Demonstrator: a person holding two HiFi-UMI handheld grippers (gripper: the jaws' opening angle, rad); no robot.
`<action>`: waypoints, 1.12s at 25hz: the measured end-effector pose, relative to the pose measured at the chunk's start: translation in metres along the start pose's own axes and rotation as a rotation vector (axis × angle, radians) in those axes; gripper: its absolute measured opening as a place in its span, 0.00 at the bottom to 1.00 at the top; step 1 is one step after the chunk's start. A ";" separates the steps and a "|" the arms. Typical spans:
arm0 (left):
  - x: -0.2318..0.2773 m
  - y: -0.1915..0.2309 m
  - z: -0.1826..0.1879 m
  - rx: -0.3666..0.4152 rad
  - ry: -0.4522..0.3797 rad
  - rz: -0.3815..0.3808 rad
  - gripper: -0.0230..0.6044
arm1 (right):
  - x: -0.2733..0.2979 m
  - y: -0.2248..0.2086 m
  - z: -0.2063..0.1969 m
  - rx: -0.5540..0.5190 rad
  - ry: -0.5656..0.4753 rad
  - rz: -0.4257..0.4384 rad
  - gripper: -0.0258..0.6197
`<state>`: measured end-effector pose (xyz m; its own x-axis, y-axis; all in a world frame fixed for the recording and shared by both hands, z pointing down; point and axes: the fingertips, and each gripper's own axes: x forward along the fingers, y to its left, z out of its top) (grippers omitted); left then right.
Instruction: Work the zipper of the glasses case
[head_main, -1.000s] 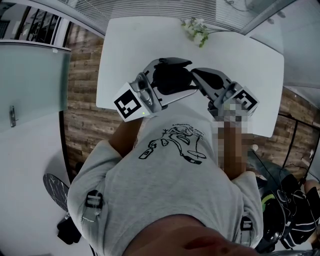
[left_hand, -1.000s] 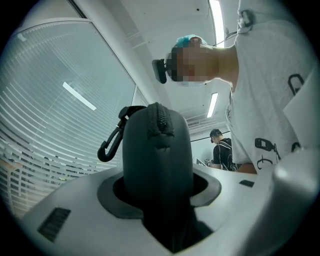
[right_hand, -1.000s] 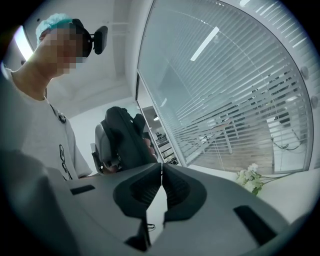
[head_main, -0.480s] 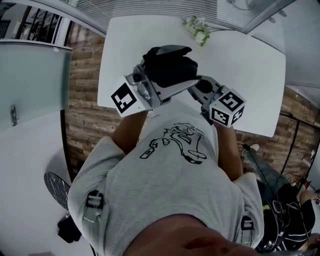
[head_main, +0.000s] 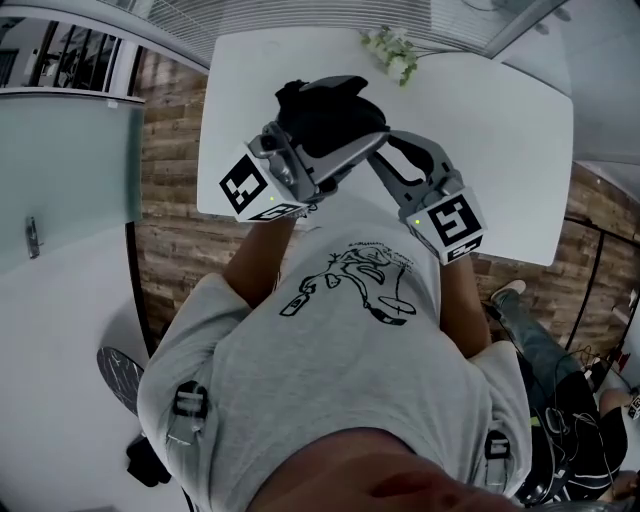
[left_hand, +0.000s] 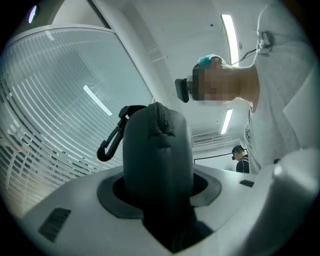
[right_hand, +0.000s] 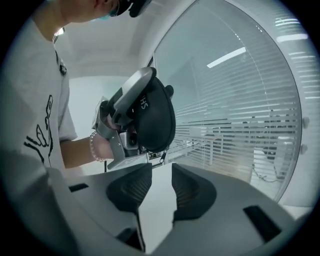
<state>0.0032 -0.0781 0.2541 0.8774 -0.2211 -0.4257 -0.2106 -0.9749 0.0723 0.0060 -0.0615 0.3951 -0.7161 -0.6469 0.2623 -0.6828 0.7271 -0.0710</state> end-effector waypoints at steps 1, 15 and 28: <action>-0.001 0.001 0.001 -0.007 -0.003 0.005 0.40 | 0.001 0.001 0.003 -0.017 -0.001 -0.003 0.25; -0.005 0.000 0.000 -0.041 0.002 0.007 0.40 | 0.003 -0.001 0.015 -0.157 0.000 -0.081 0.05; 0.002 0.006 -0.001 -0.062 -0.038 0.038 0.40 | 0.010 0.012 0.009 -0.176 0.018 -0.036 0.05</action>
<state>0.0040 -0.0844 0.2548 0.8519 -0.2583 -0.4555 -0.2154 -0.9657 0.1447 -0.0107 -0.0610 0.3887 -0.6879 -0.6699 0.2791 -0.6708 0.7338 0.1080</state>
